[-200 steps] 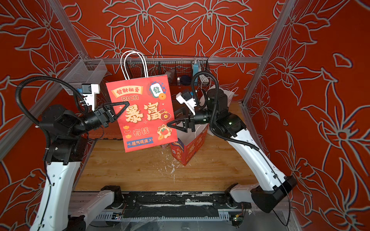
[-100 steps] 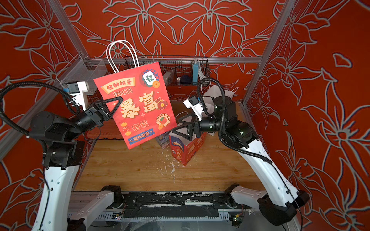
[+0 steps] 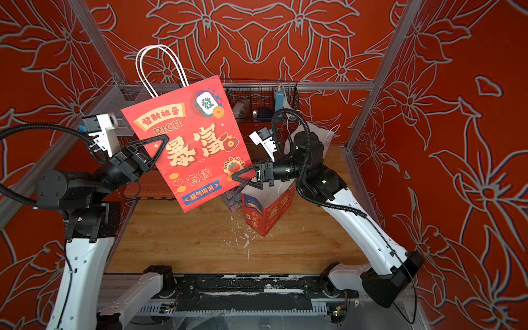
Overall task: Put away the paper bag
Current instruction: Press the paper bag.
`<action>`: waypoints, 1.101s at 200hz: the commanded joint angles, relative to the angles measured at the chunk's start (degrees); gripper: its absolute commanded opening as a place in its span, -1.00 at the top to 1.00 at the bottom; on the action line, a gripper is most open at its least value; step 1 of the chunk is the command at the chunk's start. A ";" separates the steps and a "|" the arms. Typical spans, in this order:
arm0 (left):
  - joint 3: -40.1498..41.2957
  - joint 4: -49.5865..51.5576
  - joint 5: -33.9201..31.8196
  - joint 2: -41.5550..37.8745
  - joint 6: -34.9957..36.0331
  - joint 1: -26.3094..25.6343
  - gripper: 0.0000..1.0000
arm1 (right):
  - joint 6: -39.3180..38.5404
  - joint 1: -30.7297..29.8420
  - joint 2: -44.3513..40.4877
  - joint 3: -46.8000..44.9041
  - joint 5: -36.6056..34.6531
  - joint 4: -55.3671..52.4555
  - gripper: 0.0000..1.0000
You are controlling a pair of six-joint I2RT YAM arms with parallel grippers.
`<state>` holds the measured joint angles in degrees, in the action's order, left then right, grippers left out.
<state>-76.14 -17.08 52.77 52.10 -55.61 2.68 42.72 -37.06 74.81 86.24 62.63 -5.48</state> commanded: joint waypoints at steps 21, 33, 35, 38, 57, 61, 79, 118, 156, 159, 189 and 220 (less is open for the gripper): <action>2.73 2.76 0.40 -2.31 1.38 0.18 1.00 | 8.00 -0.30 1.90 3.61 -4.18 12.92 -0.09; 3.76 3.26 0.14 -2.82 1.60 0.19 1.00 | 7.25 -0.30 2.18 4.16 -4.99 11.74 0.36; 3.90 3.39 0.09 -2.97 1.64 0.15 1.00 | 7.22 -0.36 2.23 4.17 -5.05 11.65 0.43; 4.11 3.60 -0.09 -3.08 1.81 0.15 1.00 | 7.17 -0.38 2.27 4.20 -5.06 11.51 0.55; 4.46 6.48 -1.52 -3.65 3.48 0.13 1.00 | 6.33 -0.56 2.14 3.88 -5.39 10.48 1.00; 4.43 7.21 -1.74 -3.67 3.94 0.06 1.00 | 6.18 -0.64 2.01 3.85 -5.41 10.13 1.00; 4.21 10.15 -3.12 -3.91 5.71 0.05 0.89 | 4.35 -0.73 1.58 3.94 -5.80 8.20 1.00; 3.18 22.70 -12.48 -5.64 13.66 0.05 -0.72 | -3.81 -0.76 0.74 6.75 -12.44 -3.12 1.00; 2.78 39.92 -28.94 -8.87 21.99 0.05 -0.97 | -11.00 -0.91 0.43 11.16 -25.91 -14.17 1.00; 2.90 40.39 -29.03 -9.20 22.26 0.12 -0.97 | -11.56 -0.91 0.47 11.60 -26.83 -14.93 1.00; 2.46 43.03 -18.12 -10.18 29.80 0.11 -0.83 | -15.25 -2.24 2.62 18.13 -34.61 -21.83 1.00; 5.33 44.92 -10.25 -14.87 43.06 -0.65 -0.79 | -11.13 -3.33 6.20 25.50 -37.04 -25.74 1.00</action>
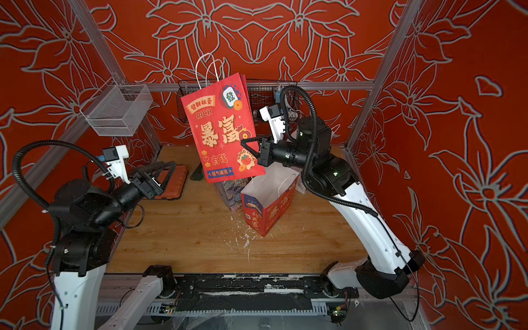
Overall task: Put away the paper bag
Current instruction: Press the paper bag.
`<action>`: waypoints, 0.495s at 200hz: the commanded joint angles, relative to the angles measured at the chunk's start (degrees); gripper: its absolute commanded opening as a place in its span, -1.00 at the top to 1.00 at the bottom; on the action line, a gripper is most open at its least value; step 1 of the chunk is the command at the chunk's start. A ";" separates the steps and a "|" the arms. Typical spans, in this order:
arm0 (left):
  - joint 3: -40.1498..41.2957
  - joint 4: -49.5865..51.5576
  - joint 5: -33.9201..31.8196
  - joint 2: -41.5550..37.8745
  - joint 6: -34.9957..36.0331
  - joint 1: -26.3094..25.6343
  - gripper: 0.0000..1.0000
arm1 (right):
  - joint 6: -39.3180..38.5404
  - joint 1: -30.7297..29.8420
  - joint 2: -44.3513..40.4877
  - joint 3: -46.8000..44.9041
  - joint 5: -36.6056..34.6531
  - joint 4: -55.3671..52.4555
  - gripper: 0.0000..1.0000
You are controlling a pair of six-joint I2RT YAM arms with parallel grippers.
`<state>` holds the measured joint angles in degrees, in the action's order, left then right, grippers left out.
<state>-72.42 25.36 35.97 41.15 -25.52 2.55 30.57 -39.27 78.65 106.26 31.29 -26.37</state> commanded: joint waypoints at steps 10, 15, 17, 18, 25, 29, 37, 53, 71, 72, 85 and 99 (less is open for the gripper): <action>3.94 -0.55 7.56 -6.49 15.40 -0.54 -0.81 | 2.13 -2.09 3.59 8.41 -7.92 -7.43 1.00; 4.77 -1.69 7.94 -7.23 16.37 -0.53 -0.82 | 2.45 -2.65 4.38 9.99 -9.15 -9.00 1.00; 4.95 -1.96 8.01 -7.40 16.79 -0.53 -0.82 | 2.58 -2.90 4.71 10.59 -9.71 -9.56 1.00; 5.02 -2.06 8.08 -7.49 16.94 -0.53 -0.82 | 2.62 -3.04 4.86 10.92 -9.91 -9.83 1.00; 5.09 -1.86 8.09 -7.38 18.33 -0.54 -0.80 | 2.83 -4.12 6.08 12.87 -11.62 -12.18 1.00; 4.75 -1.23 7.92 -7.16 19.29 -0.61 -0.79 | 2.75 -4.79 6.71 14.29 -12.43 -13.45 1.00; 3.88 0.33 7.47 -6.30 21.11 -0.62 -0.78 | 2.44 -5.98 8.37 17.10 -13.83 -16.13 1.00; 2.11 1.79 3.84 -4.21 19.64 -0.64 -0.83 | 0.59 -8.01 10.90 21.08 -14.94 -19.44 1.00; 2.00 2.00 -4.53 -2.37 10.78 -0.66 -0.89 | -0.77 -9.04 10.55 19.45 -14.28 -17.53 1.00; 2.01 2.16 -5.22 -2.29 10.15 -0.68 -0.89 | -0.77 -9.06 10.42 19.22 -14.17 -17.24 1.00; 2.58 4.95 -11.15 -1.15 2.92 -0.69 -0.93 | -1.05 -8.91 7.92 15.09 -12.21 -13.21 1.00; 4.37 4.03 -8.73 -0.63 -3.74 -0.62 -0.96 | -1.73 -8.57 4.78 10.22 -9.43 -7.92 1.00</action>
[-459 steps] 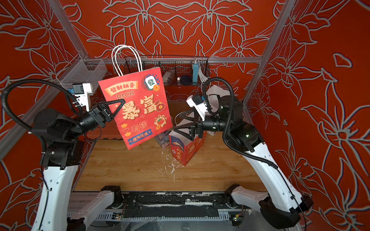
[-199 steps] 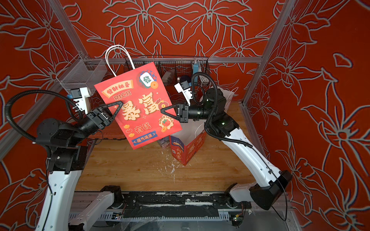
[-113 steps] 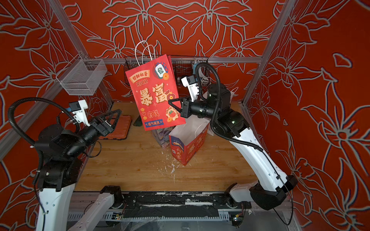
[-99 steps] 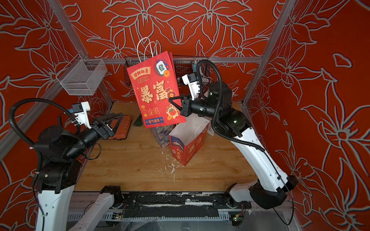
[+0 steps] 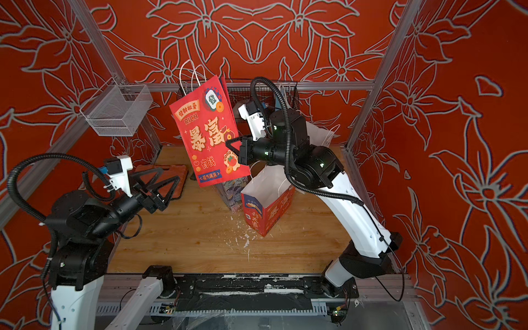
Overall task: Put away the paper bag
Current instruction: Press the paper bag.
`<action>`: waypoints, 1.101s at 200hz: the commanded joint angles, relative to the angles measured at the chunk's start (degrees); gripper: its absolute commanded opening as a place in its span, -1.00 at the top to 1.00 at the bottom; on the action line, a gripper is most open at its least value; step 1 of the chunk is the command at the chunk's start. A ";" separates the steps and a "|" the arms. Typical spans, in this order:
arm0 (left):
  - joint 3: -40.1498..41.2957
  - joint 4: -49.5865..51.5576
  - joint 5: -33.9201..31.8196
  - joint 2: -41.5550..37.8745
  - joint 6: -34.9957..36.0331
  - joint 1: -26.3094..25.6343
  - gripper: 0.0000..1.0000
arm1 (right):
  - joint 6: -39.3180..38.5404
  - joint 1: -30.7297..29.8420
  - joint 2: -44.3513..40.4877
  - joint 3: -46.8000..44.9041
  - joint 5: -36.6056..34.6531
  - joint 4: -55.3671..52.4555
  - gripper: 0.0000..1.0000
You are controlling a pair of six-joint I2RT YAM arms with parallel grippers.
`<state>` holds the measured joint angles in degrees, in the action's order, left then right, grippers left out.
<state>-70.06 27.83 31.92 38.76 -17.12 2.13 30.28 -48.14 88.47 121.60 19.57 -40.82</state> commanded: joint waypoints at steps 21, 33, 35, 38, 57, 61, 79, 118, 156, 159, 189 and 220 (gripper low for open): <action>7.35 -9.06 4.87 1.61 -26.17 -0.23 -0.96 | 2.67 3.96 -8.14 -11.20 11.66 14.34 1.00; 9.77 -15.67 9.20 2.13 -33.88 -0.26 -0.97 | 7.25 6.54 -8.57 -13.12 17.88 18.62 1.00; 10.08 -16.80 10.04 2.29 -35.24 -0.21 -0.97 | 7.88 6.93 -8.64 -13.42 18.73 19.23 1.00; 10.50 -18.38 11.09 2.47 -36.92 -0.20 -0.97 | 8.95 7.43 -8.70 -13.81 20.02 20.23 1.00; 10.98 -25.04 15.54 3.87 -43.34 -0.22 -0.97 | 12.80 8.64 -8.62 -14.81 25.27 25.22 1.00; 10.77 -25.68 16.12 4.15 -43.93 -0.24 -0.97 | 13.36 8.67 -8.51 -14.77 25.91 25.88 1.00; 10.00 -31.34 18.85 5.48 -46.77 -0.27 -0.96 | 16.11 8.94 -7.67 -14.40 28.25 28.15 1.00; 9.68 -40.45 20.40 6.94 -50.68 -0.30 -0.75 | 21.27 9.01 -6.34 -14.94 31.27 33.49 1.00; 9.24 -46.15 20.90 8.23 -53.98 -0.29 -0.19 | 23.71 8.98 -5.67 -16.22 32.02 36.04 1.00; 9.06 -46.12 20.90 8.32 -54.06 -0.29 -0.14 | 23.75 8.98 -5.64 -16.22 32.04 36.02 1.00; 7.06 -44.17 21.08 9.35 -53.89 -0.34 0.34 | 22.49 9.03 -4.99 -16.22 31.85 34.93 1.00; 5.79 -39.59 19.60 8.81 -51.64 -0.37 1.00 | 18.75 9.03 -4.19 -15.87 31.57 31.38 1.00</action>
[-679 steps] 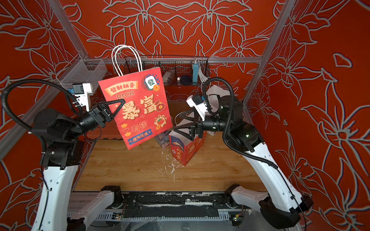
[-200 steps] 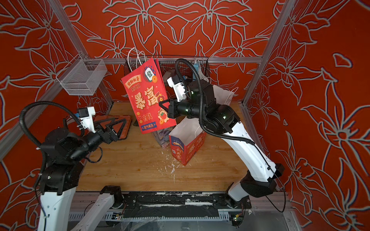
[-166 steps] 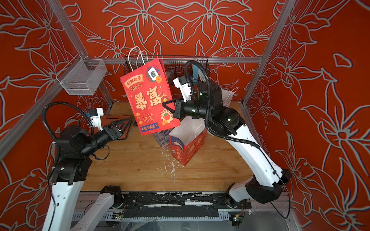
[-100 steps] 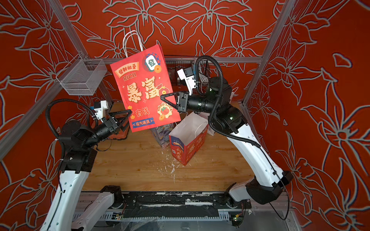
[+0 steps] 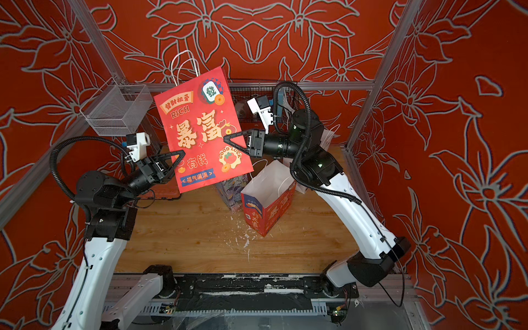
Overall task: Put away the paper bag
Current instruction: Press the paper bag.
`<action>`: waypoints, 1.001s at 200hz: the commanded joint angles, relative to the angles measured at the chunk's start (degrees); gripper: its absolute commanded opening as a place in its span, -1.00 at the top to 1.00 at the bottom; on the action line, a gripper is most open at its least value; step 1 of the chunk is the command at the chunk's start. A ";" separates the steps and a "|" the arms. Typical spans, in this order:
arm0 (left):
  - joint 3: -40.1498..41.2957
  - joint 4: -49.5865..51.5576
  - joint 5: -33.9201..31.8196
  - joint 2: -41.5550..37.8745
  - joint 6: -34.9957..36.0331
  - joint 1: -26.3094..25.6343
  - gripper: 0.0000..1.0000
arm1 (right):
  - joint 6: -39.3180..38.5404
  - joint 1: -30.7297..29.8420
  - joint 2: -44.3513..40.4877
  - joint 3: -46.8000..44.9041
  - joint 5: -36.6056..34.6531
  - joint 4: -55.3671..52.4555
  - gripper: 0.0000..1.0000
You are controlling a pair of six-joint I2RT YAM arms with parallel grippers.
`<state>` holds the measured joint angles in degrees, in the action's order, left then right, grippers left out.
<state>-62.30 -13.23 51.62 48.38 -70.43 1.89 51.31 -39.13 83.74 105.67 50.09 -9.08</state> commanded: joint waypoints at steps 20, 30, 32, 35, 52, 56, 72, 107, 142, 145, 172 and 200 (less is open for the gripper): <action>-3.97 7.55 -1.93 -1.27 5.12 -0.15 1.00 | -7.44 0.02 1.18 1.51 -0.24 -5.87 0.74; -6.01 13.83 -4.25 -1.64 8.78 -0.20 1.00 | -12.48 0.02 1.41 3.41 -2.00 -11.15 0.23; -6.39 15.16 -4.95 -1.74 9.47 -0.15 1.00 | -13.65 0.02 1.46 3.84 -2.67 -12.72 0.15; -7.21 17.55 -6.04 -1.90 11.06 -0.15 1.00 | -15.53 0.02 1.47 4.45 -3.54 -14.80 0.00; -11.55 31.56 -15.34 -3.03 18.83 -0.16 1.00 | -27.51 0.02 -0.20 5.14 -14.58 -23.80 -0.42; -12.39 34.39 -17.64 -3.38 20.20 -0.12 1.00 | -30.01 0.02 -1.03 4.25 -17.98 -24.55 -0.48; -14.51 41.62 -26.30 -4.65 23.25 -0.05 1.00 | -39.07 -0.21 -4.74 -0.61 -28.50 -24.21 -0.60; -15.92 47.19 -37.48 -6.61 21.08 -0.05 1.00 | -70.09 -13.53 -5.88 -3.45 -40.43 -26.49 -0.62; -19.89 53.89 -42.44 -5.67 18.98 -0.09 1.00 | -91.04 -23.47 -7.06 -13.76 -47.38 -12.34 -0.65; -20.02 54.31 -42.68 -5.67 18.94 -0.06 1.00 | -92.56 -23.93 -6.96 -14.41 -47.55 -10.98 -0.65; -19.59 58.75 -45.11 -5.84 16.63 -0.08 1.00 | -100.75 -27.61 -3.17 -16.40 -50.63 -0.58 -0.65; -16.90 60.52 -45.56 -6.69 11.96 -0.05 1.00 | -107.86 -30.43 1.78 -16.60 -50.16 3.01 -0.62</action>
<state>-80.75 44.18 8.47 42.50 -54.15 1.80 -44.16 -67.18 82.89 89.38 1.87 -14.92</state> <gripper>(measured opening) 0.047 0.815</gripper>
